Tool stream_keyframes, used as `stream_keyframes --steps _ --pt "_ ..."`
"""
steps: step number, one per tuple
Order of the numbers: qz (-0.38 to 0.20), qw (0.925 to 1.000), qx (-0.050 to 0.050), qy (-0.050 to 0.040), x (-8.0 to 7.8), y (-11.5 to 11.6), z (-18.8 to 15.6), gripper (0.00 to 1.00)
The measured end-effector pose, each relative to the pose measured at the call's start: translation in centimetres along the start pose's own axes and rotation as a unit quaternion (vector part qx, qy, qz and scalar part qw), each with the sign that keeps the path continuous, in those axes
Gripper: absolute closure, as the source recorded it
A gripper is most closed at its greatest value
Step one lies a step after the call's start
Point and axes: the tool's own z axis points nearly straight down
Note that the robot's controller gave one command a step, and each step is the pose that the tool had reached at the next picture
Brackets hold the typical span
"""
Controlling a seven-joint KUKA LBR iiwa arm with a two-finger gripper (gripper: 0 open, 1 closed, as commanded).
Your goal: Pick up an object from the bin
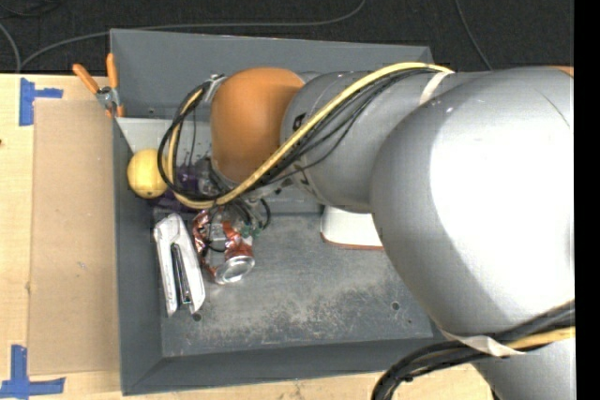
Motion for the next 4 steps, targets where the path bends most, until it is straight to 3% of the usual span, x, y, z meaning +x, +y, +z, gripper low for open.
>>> stream_keyframes --steps 1,2,3,4 --pt "-0.008 0.9999 -0.007 0.0091 1.7 0.3 -9.0 0.00" --pt "-0.028 0.9996 -0.008 -0.0028 1.1 1.0 -9.6 0.00" --pt "-0.140 0.9901 -0.008 -0.0025 0.1 3.4 -16.3 1.00" --pt "-0.139 0.9902 -0.008 0.0000 0.2 3.3 -16.0 1.00"
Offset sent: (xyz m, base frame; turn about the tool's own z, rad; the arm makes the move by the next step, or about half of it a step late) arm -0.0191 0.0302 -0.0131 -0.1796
